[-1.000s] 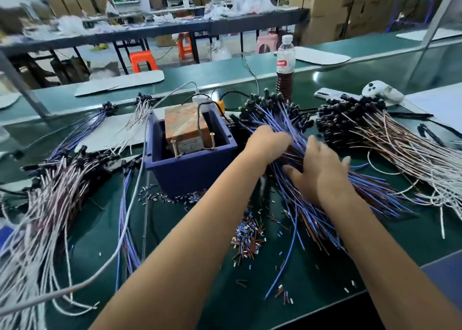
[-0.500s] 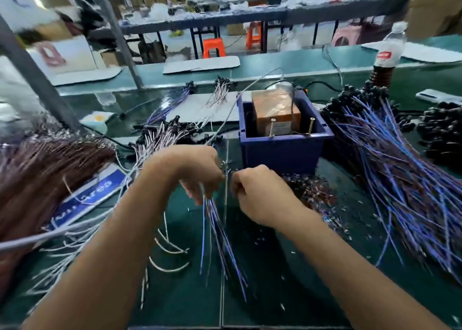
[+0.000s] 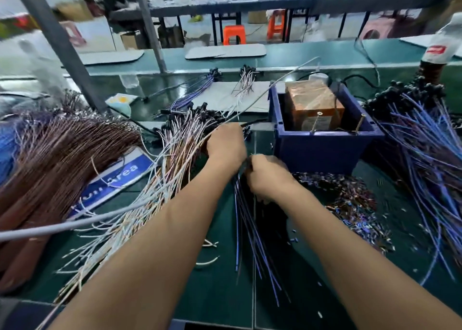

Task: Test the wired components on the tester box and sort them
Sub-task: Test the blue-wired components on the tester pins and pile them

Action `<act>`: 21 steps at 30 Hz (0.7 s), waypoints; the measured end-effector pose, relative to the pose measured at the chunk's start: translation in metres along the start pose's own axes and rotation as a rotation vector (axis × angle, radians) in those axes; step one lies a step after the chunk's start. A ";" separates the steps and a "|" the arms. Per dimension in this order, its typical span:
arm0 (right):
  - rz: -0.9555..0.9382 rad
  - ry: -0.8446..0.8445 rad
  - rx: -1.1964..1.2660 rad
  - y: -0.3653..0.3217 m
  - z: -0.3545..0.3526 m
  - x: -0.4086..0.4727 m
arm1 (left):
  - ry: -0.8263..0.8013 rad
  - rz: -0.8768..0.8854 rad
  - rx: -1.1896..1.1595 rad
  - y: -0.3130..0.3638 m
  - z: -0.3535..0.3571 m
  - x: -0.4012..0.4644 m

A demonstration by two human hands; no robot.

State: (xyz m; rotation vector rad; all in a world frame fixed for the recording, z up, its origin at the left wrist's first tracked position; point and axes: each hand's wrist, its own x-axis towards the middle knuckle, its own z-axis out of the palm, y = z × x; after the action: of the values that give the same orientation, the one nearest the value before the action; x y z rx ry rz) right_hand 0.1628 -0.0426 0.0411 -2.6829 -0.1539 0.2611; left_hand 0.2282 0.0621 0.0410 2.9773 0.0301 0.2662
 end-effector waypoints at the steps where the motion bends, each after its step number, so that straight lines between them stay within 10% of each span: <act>1: 0.012 0.008 0.034 0.000 -0.001 0.002 | -0.009 -0.004 -0.044 0.000 0.000 0.000; 7: -0.021 0.122 0.135 0.005 0.007 0.003 | -0.101 -0.134 -0.450 -0.009 -0.002 0.001; 10: -0.041 0.171 0.051 0.008 0.014 0.005 | -0.141 -0.266 -1.033 0.001 -0.014 -0.002; 21: -0.266 0.028 1.201 0.044 -0.002 -0.023 | -0.038 -0.424 -2.044 0.001 -0.061 -0.004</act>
State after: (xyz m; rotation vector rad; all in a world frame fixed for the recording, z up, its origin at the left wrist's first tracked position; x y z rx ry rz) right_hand 0.1434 -0.0863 0.0273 -1.4554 -0.2419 0.1501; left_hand 0.2136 0.0704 0.0993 0.9010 0.2134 0.0506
